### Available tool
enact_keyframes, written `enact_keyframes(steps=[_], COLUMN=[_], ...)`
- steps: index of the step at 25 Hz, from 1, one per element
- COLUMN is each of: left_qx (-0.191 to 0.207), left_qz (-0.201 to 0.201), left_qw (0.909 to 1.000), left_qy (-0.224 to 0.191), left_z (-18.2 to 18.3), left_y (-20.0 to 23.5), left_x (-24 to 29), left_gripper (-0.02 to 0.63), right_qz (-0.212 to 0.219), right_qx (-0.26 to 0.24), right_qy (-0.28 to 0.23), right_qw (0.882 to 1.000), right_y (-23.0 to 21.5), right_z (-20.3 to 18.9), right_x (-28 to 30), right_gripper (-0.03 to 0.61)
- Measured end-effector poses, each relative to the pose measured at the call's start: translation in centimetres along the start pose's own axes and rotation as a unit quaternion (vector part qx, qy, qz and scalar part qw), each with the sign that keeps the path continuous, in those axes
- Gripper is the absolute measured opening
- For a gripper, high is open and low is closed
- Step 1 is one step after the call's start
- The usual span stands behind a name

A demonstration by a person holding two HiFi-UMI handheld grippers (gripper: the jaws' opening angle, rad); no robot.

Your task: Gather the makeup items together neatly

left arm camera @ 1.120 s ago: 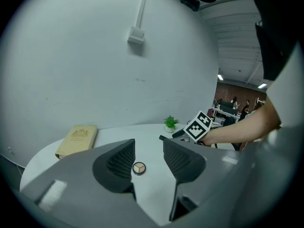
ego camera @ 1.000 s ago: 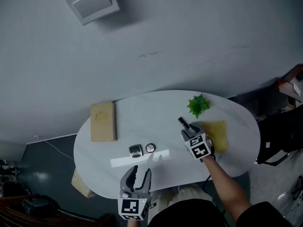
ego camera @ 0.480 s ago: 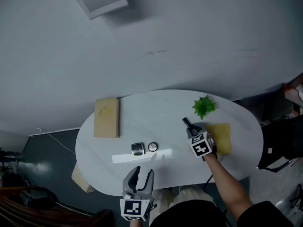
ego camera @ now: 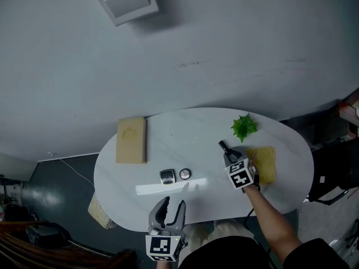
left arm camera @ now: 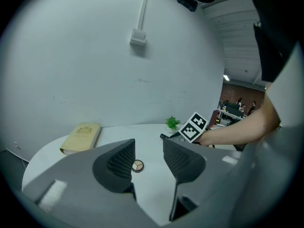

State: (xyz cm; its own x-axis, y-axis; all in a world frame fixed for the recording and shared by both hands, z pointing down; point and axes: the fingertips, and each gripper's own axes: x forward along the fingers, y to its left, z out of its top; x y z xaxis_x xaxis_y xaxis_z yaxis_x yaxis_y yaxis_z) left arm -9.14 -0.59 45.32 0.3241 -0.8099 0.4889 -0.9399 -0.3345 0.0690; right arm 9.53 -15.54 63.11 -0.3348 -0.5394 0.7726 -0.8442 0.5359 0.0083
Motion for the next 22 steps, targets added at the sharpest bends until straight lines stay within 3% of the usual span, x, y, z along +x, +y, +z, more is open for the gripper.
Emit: enact_keyframes(steps=[22], left_qx=[0.023], left_qz=[-0.078], left_qw=[0.9963], left_qy=[-0.027], left_z=[0.5], left_y=[6.0], left_x=[-1.5], left_gripper=[0.183], right_qz=[-0.043], right_qx=[0.07], right_qy=[-0.006], right_qw=[0.997], right_y=[9.9], right_z=[0.3], right_x=[-4.0], right_gripper=[0.095])
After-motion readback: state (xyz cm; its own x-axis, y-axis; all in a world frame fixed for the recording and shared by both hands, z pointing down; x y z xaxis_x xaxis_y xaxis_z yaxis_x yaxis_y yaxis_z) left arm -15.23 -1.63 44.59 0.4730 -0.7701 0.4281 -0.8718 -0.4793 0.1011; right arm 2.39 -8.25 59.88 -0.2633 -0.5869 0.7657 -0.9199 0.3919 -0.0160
